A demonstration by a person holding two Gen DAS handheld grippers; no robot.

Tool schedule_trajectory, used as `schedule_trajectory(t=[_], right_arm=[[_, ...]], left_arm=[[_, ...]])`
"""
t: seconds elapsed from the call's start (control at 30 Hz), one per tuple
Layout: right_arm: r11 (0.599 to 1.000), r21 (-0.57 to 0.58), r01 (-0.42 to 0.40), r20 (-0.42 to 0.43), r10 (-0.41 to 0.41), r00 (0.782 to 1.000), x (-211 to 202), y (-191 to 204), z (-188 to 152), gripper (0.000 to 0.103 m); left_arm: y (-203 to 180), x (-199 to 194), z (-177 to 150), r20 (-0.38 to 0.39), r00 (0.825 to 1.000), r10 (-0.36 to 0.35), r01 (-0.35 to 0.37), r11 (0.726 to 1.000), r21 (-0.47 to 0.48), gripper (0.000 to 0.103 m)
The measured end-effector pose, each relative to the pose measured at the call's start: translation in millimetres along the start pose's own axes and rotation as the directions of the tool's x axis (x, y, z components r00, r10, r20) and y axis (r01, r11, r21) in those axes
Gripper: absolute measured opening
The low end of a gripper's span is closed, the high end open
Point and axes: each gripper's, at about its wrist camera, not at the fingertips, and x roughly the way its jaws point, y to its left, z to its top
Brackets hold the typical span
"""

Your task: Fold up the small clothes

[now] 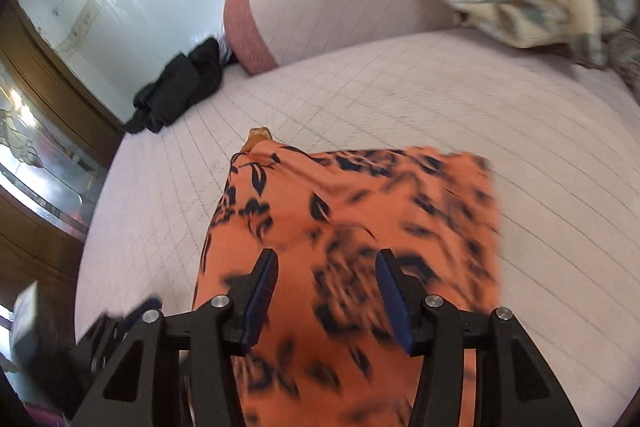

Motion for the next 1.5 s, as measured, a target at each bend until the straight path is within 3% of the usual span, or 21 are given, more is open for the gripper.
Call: schedule_trajectory(t=[0.17,0.27,0.3,0.4,0.53,0.6,0.7,0.87,1.5], right_arm=[[1.000,0.031,0.001,0.025,-0.001,1.000,-37.9,-23.6,-43.1,0.055],[0.996,0.072,0.053,-0.116,-0.044,0.992,-5.1,-45.7,-68.1,0.058],[0.995,0.079,0.066,-0.118,-0.056,0.991,0.4,-48.8,-71.1,0.058],[0.996,0.085,0.027,-0.070,-0.021,0.997,-10.8,-49.0,-60.4,0.059],[0.987,0.146,-0.060,0.070,0.050,0.996,-32.8,-63.3,-46.4,0.059],[0.975,0.200,-0.101,0.113,0.079,0.990,-33.7,-74.1,-41.0,0.066],[0.968,0.245,-0.047,0.103,0.022,0.994,-23.4,-84.6,-31.5,0.066],[0.935,0.342,-0.090,0.077,0.068,0.995,-10.5,-108.8,-25.7,0.066],[0.926,0.339,-0.164,0.079,0.145,0.986,-10.5,-122.8,-26.6,0.067]], left_arm=[[0.2,-0.7,1.4,0.009,1.000,0.009,-0.009,1.000,-0.012,0.081],[2.2,1.0,5.0,0.012,1.000,0.007,-0.006,1.000,-0.028,0.081],[2.2,0.8,6.1,0.016,1.000,0.009,-0.008,0.999,-0.031,0.081],[2.4,0.7,8.5,0.028,0.999,0.016,-0.015,0.999,-0.036,0.081],[2.6,5.4,9.6,0.021,0.999,0.026,-0.025,0.999,-0.039,0.081],[2.8,8.1,11.0,0.015,1.000,0.022,-0.021,0.999,-0.046,0.081],[0.9,9.5,15.1,0.017,1.000,0.021,-0.020,0.998,-0.053,0.081],[-4.4,13.4,21.1,0.021,1.000,0.015,-0.014,0.999,-0.046,0.081],[-21.6,32.2,26.6,-0.017,1.000,-0.011,0.011,0.999,-0.043,0.081]])
